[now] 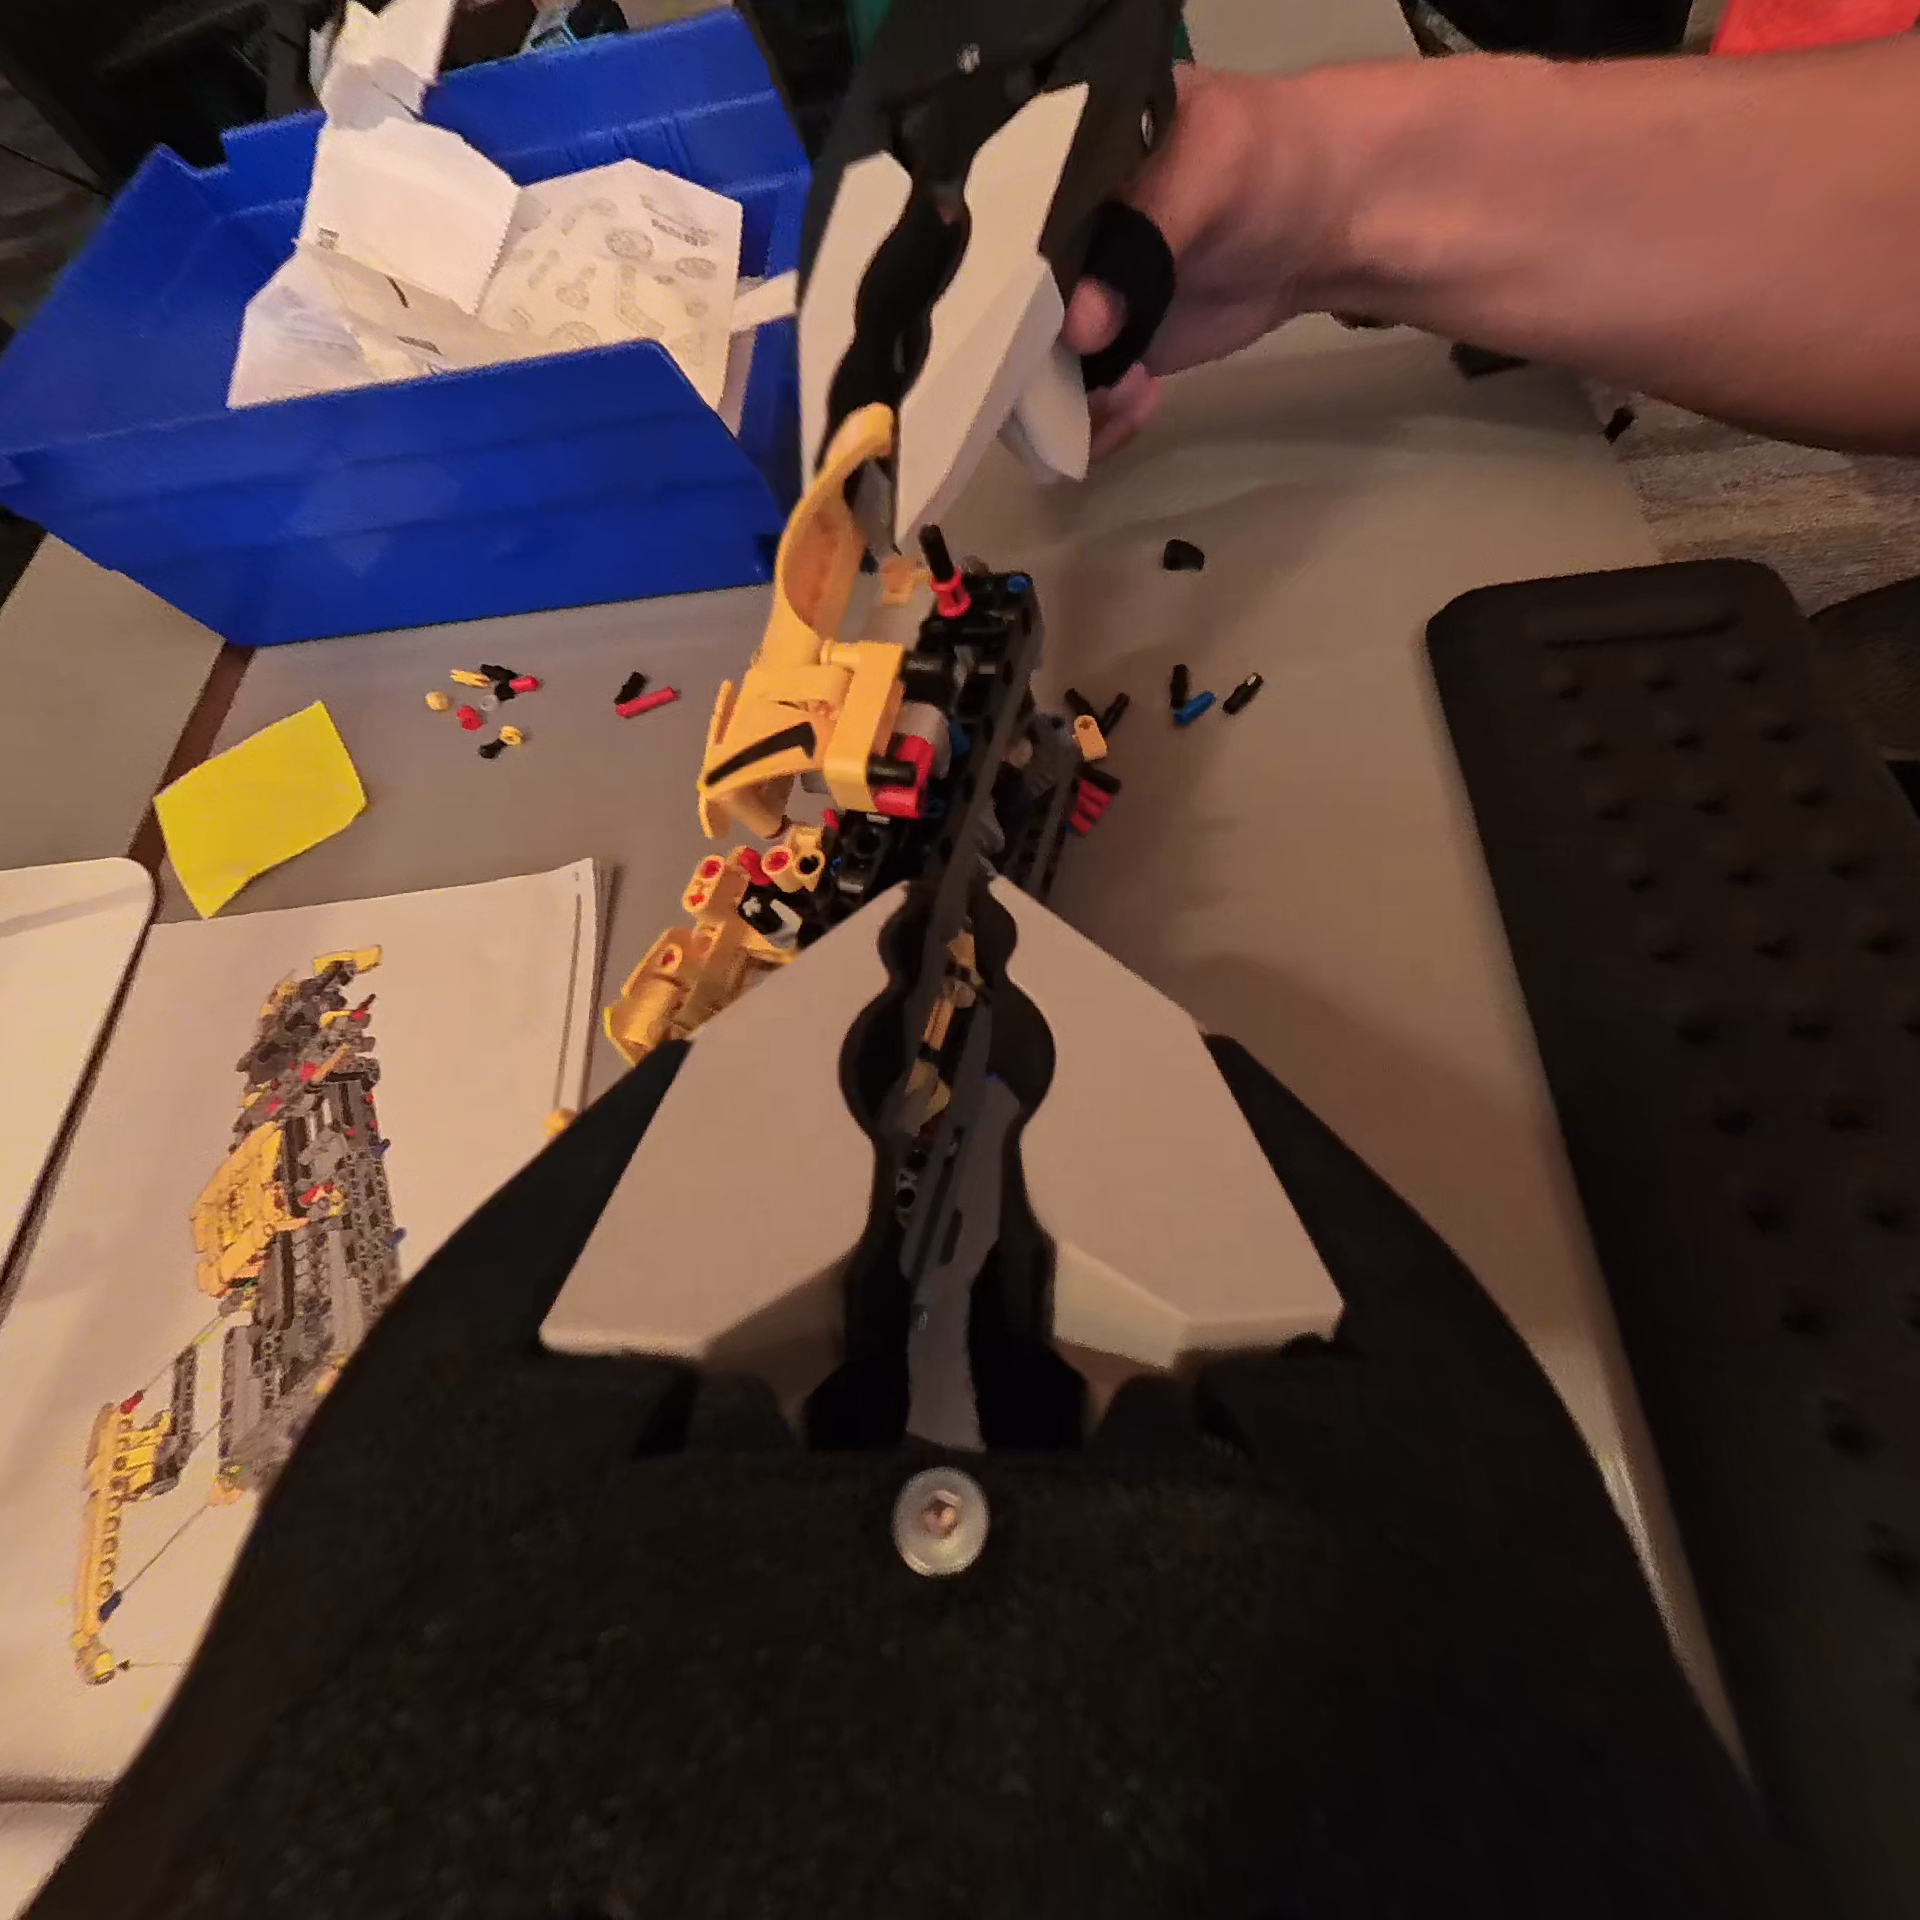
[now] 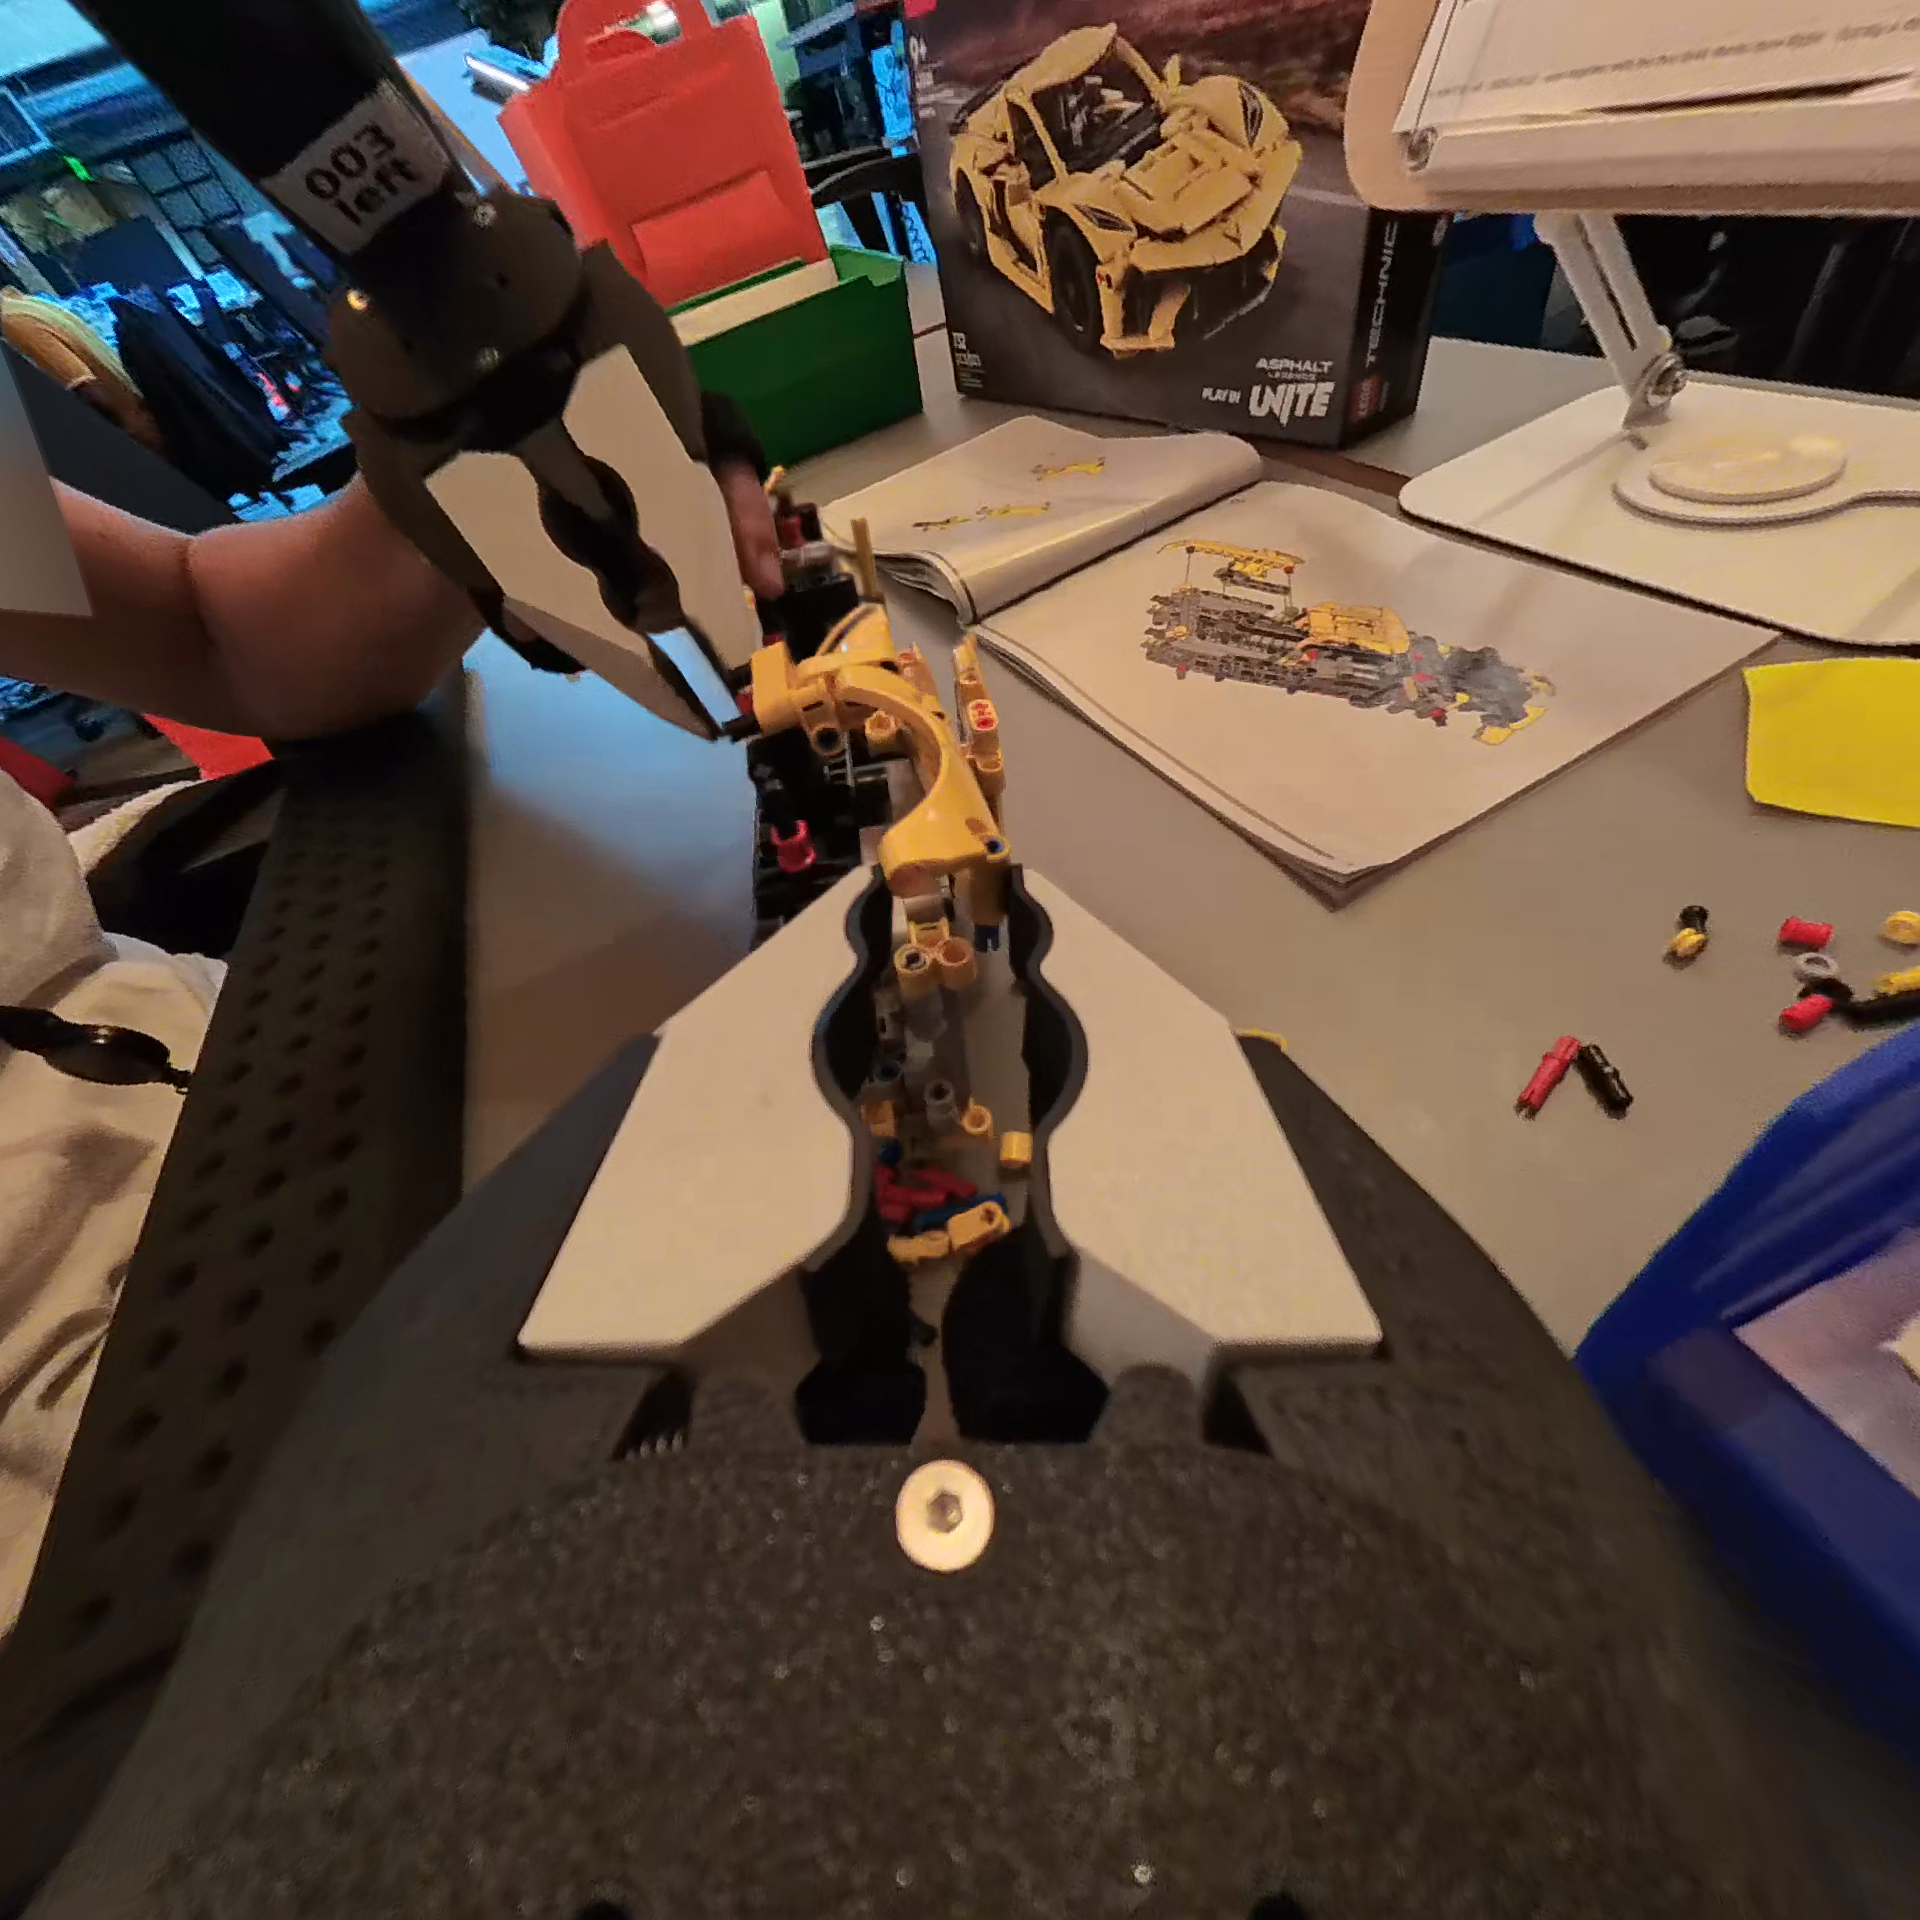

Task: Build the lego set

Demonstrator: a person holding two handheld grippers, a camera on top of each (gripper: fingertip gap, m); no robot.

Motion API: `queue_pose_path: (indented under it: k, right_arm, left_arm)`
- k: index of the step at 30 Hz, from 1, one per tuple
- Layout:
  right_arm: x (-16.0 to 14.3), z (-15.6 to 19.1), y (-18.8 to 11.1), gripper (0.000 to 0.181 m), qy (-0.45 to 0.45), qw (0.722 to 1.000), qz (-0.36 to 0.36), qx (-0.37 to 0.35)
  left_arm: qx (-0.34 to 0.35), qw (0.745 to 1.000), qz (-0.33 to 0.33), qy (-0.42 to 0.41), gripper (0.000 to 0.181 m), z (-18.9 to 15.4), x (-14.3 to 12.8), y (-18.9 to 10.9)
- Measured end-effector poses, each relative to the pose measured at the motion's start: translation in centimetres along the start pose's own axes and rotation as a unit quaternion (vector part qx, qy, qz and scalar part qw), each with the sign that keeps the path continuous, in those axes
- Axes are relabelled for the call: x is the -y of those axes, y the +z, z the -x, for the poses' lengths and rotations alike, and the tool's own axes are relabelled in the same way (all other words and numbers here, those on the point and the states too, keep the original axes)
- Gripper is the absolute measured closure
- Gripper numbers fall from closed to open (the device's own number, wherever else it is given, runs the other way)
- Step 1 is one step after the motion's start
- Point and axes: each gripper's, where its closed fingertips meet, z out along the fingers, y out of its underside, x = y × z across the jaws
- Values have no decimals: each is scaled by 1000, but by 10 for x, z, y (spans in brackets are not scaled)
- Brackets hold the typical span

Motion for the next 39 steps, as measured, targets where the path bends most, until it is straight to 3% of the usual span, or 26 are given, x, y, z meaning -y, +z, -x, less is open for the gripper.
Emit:
queue_pose_path:
  k: [4, 12, 16, 39]
  right_arm:
    - [-3, 1, -2, 161, -7, 1000, -1, -9]
    - [7, 1, 1, 161, -23, 1000, -2, -13]
    - [8, 2, 2, 161, -41, 999, 6, -17]
    - [5, 2, -1, 160, 43, 998, -25, -29]
  left_arm:
    - [31, 999, -2, 12, 154, 14, 5, -11]
    - [-12, 993, 98, 61, 154, 12, -12, -2]
    - [11, 988, 140, 61, 152, 17, -18, -2]
    - [17, 988, 146, 38, 155, 15, -20, 5]
